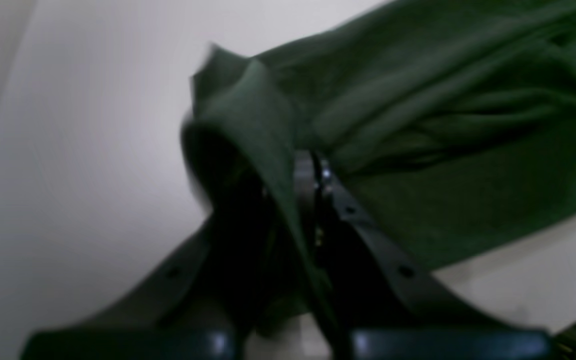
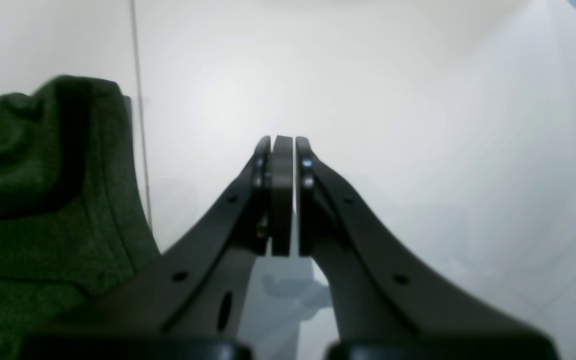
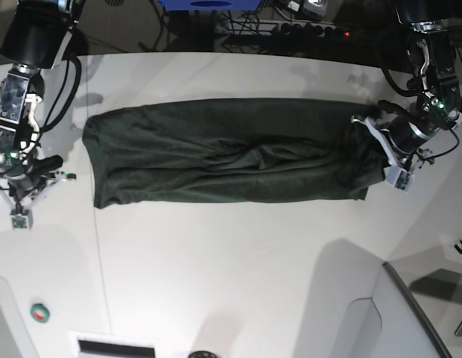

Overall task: Layout the t-shirt on the table in an organized manner, then fold the t-shirt properly
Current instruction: 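Push the shirt end with the left gripper toward the right gripper, then grasp the shirt end with the left gripper and fold it toward the middle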

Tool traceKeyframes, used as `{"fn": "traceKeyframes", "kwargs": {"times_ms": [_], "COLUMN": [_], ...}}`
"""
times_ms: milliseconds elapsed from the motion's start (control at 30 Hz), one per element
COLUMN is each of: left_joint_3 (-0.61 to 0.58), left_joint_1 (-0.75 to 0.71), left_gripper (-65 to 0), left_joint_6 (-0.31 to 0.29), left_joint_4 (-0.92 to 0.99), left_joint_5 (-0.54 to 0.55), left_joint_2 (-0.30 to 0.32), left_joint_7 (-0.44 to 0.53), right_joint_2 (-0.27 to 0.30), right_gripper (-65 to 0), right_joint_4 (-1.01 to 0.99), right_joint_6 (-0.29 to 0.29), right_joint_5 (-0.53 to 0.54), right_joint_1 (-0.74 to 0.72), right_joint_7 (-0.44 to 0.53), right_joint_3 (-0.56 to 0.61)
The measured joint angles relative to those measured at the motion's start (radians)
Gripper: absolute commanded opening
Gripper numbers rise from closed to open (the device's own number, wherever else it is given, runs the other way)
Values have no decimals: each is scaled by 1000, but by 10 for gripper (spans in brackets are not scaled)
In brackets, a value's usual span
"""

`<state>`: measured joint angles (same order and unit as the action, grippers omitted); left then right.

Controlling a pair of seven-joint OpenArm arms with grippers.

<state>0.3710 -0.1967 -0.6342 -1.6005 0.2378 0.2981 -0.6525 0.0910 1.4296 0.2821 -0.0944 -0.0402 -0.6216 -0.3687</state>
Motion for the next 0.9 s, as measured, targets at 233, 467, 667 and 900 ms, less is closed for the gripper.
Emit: {"fn": "traceKeyframes", "kwargs": {"times_ms": [233,467,667,900], "left_joint_3": [-153,-276,-361,-454], "left_joint_1": [11,38,105,156], "left_gripper": [-650,-650,-650,-650], "left_joint_6": [56,154,194,193], "left_joint_4": [-21,-16,26,132], "left_joint_5": [-5,-3,-3,-4], "left_joint_2": [-69,-107,-139,-171], "left_joint_7": [-29,-23,-25,-26], "right_joint_2": [0,0,0,2], "right_gripper": [-635,-635,-635,-635], "right_joint_4": [0,0,0,0], "right_joint_6": [0,0,0,0], "right_joint_5": [0,0,0,0], "right_joint_1": [0,0,-1,-1], "right_joint_7": [0,0,0,0], "right_joint_3": [0,-1,-1,-5]}}
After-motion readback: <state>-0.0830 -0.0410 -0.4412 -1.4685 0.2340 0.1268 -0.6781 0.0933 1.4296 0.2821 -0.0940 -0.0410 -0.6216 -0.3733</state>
